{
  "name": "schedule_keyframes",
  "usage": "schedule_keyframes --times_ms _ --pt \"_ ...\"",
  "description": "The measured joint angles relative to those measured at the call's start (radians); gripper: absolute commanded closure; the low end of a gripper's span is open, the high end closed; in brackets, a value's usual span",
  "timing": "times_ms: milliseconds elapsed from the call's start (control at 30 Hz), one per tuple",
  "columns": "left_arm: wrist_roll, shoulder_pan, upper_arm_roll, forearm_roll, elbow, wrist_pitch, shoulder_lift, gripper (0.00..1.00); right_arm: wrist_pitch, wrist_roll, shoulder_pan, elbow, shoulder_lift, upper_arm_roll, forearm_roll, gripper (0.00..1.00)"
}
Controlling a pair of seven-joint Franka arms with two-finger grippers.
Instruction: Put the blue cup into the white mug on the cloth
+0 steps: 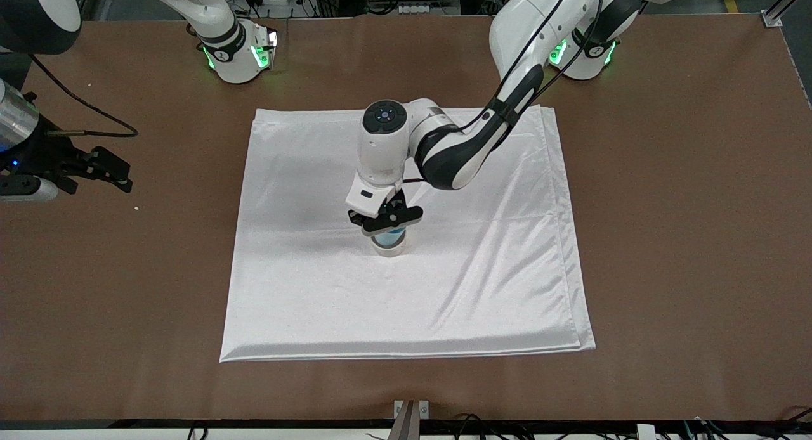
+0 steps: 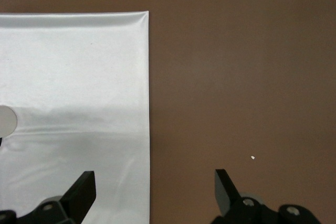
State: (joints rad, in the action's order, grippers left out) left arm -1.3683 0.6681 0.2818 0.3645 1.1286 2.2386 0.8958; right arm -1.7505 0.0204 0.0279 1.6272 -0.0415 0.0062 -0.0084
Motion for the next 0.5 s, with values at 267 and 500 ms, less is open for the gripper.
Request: schedule_keyframes --times_ms 267,500 --pt "-0.004 0.006 0.000 0.000 -0.003 -0.027 -0.001 0.28 0.000 0.000 0.001 0.000 0.000 0.000 0.000 0.00" --pt "-0.004 0.002 -0.002 0.000 -0.016 -0.115 -0.016 0.08 0.000 0.000 0.001 0.000 0.000 0.000 0.000 0.00"
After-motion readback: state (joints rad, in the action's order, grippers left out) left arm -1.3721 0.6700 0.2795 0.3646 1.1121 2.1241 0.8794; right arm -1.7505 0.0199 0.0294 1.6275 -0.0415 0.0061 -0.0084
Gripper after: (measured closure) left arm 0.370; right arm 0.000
